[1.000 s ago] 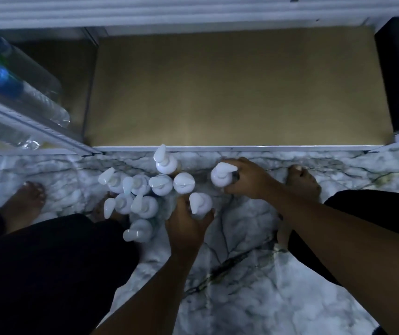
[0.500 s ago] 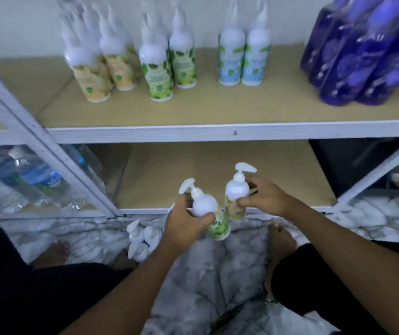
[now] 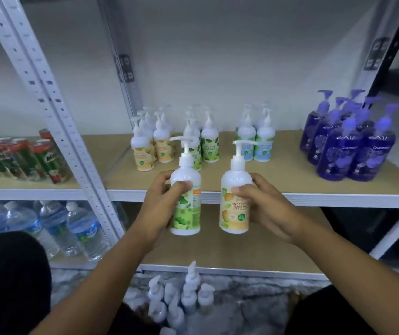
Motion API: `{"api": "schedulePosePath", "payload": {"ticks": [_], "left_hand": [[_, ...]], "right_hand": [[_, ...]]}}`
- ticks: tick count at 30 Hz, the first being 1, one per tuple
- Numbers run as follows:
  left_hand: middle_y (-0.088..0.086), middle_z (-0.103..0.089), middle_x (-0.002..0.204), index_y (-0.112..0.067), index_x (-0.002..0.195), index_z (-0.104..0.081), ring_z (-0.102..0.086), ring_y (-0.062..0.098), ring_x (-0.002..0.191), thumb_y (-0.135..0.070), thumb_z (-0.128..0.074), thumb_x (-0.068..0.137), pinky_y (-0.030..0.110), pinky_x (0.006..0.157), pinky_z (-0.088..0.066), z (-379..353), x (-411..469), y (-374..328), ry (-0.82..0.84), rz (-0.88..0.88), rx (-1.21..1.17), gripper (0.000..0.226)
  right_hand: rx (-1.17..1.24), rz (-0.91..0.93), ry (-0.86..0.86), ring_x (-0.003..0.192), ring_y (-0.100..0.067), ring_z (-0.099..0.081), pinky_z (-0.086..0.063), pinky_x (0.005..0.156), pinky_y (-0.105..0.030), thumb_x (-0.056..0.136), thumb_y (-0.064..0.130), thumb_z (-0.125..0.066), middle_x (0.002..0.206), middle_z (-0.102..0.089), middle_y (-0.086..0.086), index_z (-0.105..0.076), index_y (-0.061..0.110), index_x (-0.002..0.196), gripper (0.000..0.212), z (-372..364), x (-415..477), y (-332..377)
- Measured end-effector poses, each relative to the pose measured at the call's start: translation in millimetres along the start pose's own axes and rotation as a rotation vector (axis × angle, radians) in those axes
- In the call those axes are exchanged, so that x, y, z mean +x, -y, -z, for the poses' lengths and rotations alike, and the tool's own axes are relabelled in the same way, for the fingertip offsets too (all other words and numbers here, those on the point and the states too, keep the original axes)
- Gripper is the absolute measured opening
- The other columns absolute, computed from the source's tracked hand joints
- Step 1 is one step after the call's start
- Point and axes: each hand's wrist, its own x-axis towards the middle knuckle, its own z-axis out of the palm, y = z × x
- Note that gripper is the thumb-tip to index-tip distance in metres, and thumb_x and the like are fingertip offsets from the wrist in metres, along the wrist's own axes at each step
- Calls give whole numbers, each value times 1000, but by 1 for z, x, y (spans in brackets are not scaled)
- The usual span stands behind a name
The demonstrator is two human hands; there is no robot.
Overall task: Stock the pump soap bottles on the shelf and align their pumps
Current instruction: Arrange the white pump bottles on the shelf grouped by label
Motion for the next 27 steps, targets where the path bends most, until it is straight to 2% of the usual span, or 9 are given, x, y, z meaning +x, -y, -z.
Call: {"api": "schedulePosePath", "payload": {"ticks": [2, 5, 10, 15, 16, 19, 21, 24, 27], "left_hand": [[14, -75, 100, -19, 109, -67, -74, 26, 84, -38, -86, 66, 44, 75, -60, 1, -5, 4, -38, 54, -54, 51], [10, -77, 90, -12, 110, -71, -73, 22, 77, -44, -77, 65, 37, 67, -59, 1, -12, 17, -57, 230, -175, 56], [13, -76, 109, -21, 122, -69, -74, 30, 96, -49, -68, 84, 41, 71, -61, 0, -13, 29, -59, 277, -259, 47], [12, -74, 105, -24, 122, -62, -74, 36, 89, -45, -66, 90, 48, 74, -61, -1, -12, 29, -23, 257, -252, 39], [13, -73, 105, -22, 121, -61, -74, 35, 88, -36, -71, 90, 49, 76, -61, -1, -12, 30, -29, 251, -233, 36], [13, -70, 110, -20, 125, -55, -72, 30, 97, -13, -80, 78, 52, 86, -60, 2, -13, 38, -34, 198, -89, 54], [7, -71, 108, -25, 124, -54, -72, 22, 96, -6, -83, 77, 42, 81, -61, 4, -13, 41, -37, 132, -10, 58], [3, -73, 103, -25, 120, -58, -74, 14, 88, -5, -83, 77, 24, 67, -58, 5, -14, 41, -49, 74, 21, 54], [4, -76, 99, -17, 115, -64, -74, 13, 85, -12, -85, 76, 21, 64, -57, 6, -14, 39, -77, 80, 53, 44]], "right_hand": [[114, -17, 12, 99, -28, -71, -54, 93, -54, 80, 27, -75, 105, -72, -8, -58, 16, 118, 43, -9, 1, -2], [232, -55, -2, 102, -29, -70, -51, 98, -57, 77, 33, -75, 108, -73, -10, -63, 15, 120, 48, -18, 4, -15], [243, -89, -124, 99, -25, -72, -57, 89, -45, 70, 46, -74, 109, -75, -11, -69, 13, 117, 57, -34, 8, -31], [288, -116, -132, 90, -19, -73, -57, 80, -40, 75, 49, -68, 100, -77, -7, -70, 15, 114, 51, -40, 11, -32], [310, -120, -125, 90, -19, -73, -57, 81, -40, 77, 48, -67, 101, -77, -7, -70, 16, 114, 49, -41, 11, -31], [362, -122, -93, 92, -21, -72, -57, 81, -42, 76, 40, -70, 103, -75, -9, -69, 13, 116, 48, -42, 11, -31], [359, -109, -60, 93, -23, -70, -56, 80, -43, 79, 24, -72, 103, -72, -12, -66, 7, 119, 44, -42, 10, -33], [275, -81, -60, 93, -24, -70, -56, 80, -40, 85, 1, -67, 102, -72, -13, -65, 3, 115, 30, -43, 7, -35], [174, -44, -86, 99, -27, -71, -57, 88, -45, 83, -1, -71, 105, -74, -13, -66, 6, 113, 32, -44, 8, -38]]}}
